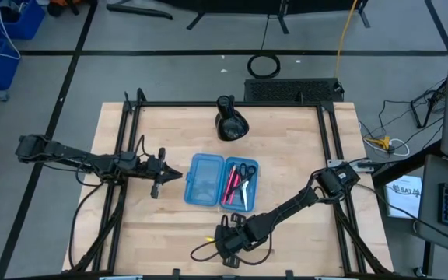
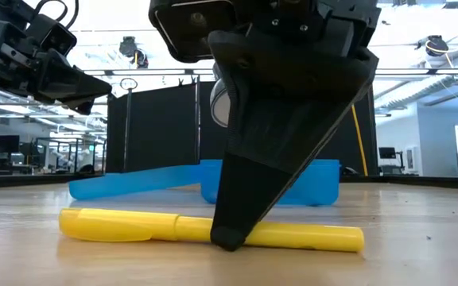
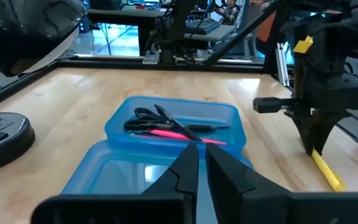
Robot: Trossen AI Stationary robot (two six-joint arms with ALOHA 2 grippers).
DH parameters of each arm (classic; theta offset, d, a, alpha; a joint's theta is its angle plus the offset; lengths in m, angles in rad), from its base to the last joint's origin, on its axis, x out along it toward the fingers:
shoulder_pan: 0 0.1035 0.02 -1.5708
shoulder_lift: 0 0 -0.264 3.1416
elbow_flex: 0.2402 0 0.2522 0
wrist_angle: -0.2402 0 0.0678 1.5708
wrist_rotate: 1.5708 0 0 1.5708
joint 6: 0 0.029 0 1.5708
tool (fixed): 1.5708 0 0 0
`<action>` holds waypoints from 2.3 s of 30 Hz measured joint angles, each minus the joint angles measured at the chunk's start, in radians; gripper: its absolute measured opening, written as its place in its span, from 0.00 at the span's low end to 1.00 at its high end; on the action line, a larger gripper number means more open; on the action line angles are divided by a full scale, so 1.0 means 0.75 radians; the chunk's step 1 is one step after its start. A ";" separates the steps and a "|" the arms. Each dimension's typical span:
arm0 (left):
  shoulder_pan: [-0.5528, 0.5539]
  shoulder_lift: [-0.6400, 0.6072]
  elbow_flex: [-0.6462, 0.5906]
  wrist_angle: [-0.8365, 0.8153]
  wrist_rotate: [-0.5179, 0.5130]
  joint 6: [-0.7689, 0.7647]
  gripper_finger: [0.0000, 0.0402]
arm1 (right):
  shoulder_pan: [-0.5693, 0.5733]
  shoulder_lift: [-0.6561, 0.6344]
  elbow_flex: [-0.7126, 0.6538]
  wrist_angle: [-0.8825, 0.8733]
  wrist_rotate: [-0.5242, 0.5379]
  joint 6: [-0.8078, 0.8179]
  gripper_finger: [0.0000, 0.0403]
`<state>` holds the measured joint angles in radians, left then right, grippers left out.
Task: Pick & place school supplies into a supply box
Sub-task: Put the yellow pen into the blue supply box
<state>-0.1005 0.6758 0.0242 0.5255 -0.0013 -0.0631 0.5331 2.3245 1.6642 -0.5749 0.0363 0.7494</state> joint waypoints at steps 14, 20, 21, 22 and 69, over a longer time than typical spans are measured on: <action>0.000 0.000 0.000 -0.002 0.001 -0.040 0.09 | 0.038 -0.172 -0.014 0.000 0.131 0.037 0.04; 0.000 0.000 0.000 0.000 0.000 -0.033 0.09 | 0.086 -0.349 -0.012 -0.075 0.346 0.073 0.04; 0.000 0.000 0.000 -0.001 0.000 -0.033 0.09 | 0.091 -0.381 -0.012 -0.094 0.381 0.084 0.04; 0.000 0.000 0.000 -0.001 0.000 -0.033 0.09 | 0.096 -0.413 -0.012 -0.112 0.424 0.092 0.04; 0.000 0.000 0.000 -0.009 -0.001 -0.096 0.09 | -0.331 -0.705 -0.657 0.418 0.647 1.128 0.03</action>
<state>-0.1005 0.6758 0.0242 0.5186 -0.0021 -0.1351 0.2848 1.7958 1.1713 -0.2618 0.5217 1.5951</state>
